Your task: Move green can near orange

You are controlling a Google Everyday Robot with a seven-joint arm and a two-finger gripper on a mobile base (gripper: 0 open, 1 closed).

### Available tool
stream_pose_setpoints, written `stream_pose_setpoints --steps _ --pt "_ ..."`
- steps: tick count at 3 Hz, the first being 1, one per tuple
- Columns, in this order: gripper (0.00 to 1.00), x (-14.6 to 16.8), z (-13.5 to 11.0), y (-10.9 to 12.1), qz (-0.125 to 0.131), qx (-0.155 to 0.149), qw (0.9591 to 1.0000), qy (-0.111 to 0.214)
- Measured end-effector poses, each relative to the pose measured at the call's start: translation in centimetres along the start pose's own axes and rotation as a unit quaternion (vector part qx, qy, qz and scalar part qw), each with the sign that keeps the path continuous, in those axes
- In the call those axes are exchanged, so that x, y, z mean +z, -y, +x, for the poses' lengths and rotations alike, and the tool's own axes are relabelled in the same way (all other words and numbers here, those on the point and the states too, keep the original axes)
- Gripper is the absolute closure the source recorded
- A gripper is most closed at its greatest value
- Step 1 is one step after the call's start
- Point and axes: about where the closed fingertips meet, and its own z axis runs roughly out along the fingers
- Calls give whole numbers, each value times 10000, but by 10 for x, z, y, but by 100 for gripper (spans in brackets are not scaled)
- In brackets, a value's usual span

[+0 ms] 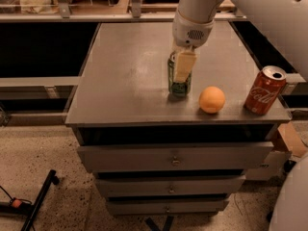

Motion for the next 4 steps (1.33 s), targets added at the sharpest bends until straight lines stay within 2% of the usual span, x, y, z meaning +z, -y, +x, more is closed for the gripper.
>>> stream_pose_setpoints --steps 2,3,4 --pt "89 0 21 1 -73 122 9999 14" --pt "73 1 28 0 -109 171 9998 32" --pt "50 4 32 -1 -157 219 9996 75"
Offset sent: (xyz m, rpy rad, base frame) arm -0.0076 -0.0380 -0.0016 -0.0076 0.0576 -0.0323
